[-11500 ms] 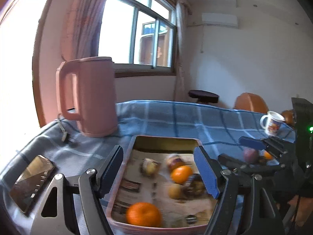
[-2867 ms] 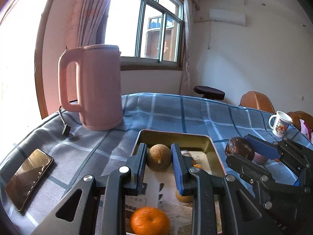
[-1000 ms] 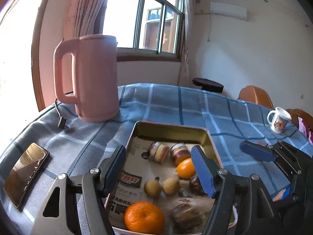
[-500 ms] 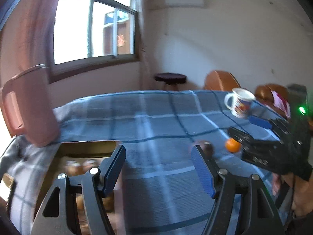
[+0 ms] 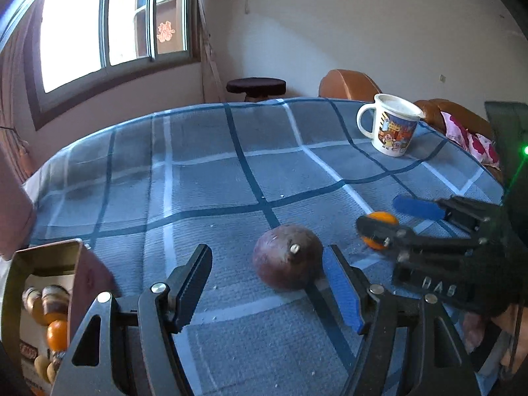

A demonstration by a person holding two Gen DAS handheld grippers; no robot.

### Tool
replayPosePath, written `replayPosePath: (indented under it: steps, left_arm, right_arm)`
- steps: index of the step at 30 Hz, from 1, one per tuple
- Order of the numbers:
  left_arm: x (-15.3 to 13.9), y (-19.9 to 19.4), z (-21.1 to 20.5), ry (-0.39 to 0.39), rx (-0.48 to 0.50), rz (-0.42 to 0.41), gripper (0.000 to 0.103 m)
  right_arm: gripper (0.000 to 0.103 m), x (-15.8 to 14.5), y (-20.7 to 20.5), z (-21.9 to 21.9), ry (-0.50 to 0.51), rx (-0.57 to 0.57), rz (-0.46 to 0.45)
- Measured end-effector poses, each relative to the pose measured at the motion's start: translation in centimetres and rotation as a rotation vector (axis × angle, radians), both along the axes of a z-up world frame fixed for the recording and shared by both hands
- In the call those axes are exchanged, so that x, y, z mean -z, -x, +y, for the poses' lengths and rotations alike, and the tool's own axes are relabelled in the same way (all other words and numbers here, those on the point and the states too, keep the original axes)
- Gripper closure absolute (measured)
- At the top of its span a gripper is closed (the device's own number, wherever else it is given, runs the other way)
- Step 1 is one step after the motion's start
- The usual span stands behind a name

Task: Organize fruits
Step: 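Move to and grasp the purple-brown fruit with the left gripper while the right gripper grasps the orange, then lift the purple-brown fruit with the left gripper while the right gripper lifts the orange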

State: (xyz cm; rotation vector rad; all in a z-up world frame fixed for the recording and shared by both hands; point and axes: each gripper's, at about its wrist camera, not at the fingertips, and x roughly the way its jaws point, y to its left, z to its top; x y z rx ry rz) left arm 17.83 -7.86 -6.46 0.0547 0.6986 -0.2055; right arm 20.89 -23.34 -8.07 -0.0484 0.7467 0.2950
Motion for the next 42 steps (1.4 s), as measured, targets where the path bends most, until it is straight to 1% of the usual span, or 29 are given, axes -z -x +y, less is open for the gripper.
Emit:
replayPosePath:
  steps: [2,3,4,5,7,10,15,20,22,23,25,30,34,42]
  left_arm:
    - [0.2,-0.7,-0.3,-0.007,0.004,0.013,0.032]
    - [0.4,-1.1,-0.4,-0.005,0.008,0.023,0.032]
    - [0.5,-1.3,-0.4,0.011,0.013,0.029,0.032]
    - [0.6,-1.6,-0.5,0.024,0.024,0.038,0.032]
    - [0.9,-2.0,-0.7,0.033,0.041,0.048,0.032]
    - [1.2,-2.4,-0.6,0.068,0.061,0.079,0.032]
    - [1.3,-2.2,-0.2,0.102,0.066,0.089,0.032]
    - [1.5,-2.4,-1.2,0.059,0.087,0.105,0.032]
    - [1.6,-2.6,-1.1,0.055,0.075,0.112,0.032]
    - [1.7,-2.7,-1.0,0.064,0.072,0.118,0.035]
    - [1.8,-2.8,-0.7,0.082,0.077,0.127,0.048]
    - [1.7,-2.6,-0.7,0.070,0.063,0.116,0.048]
    - [1.6,-2.5,-0.2,0.088,0.045,0.107,0.048]
    - [0.8,-1.6,0.3,0.091,0.017,0.045,0.048]
  right_arm:
    - [0.052,0.4,-0.4,0.3,0.011,-0.017,0.030]
    - [0.053,0.6,-0.5,0.6,0.019,-0.023,0.041]
    - [0.054,0.8,-0.7,0.7,0.025,-0.027,0.052]
    - [0.058,0.9,-0.9,0.7,0.029,-0.026,0.060]
    - [0.063,1.1,-1.1,0.5,0.023,-0.025,0.077]
    - [0.064,1.0,-1.4,0.1,-0.004,-0.024,0.086]
    - [0.064,0.5,-1.0,0.0,0.012,0.013,0.055]
    - [0.064,0.3,-1.0,-0.9,-0.007,0.056,0.047]
    - [0.064,0.2,-0.9,-0.8,0.000,0.054,0.042]
    - [0.064,0.2,-0.9,-0.6,0.007,0.051,0.038]
    - [0.064,0.1,-0.8,-0.3,0.016,0.043,0.031]
    - [0.064,0.0,-0.6,-0.5,-0.003,0.033,0.020]
    - [0.064,-0.4,-0.1,-0.3,0.000,0.020,-0.011]
    - [0.064,-1.1,1.0,0.7,0.027,-0.025,-0.082]
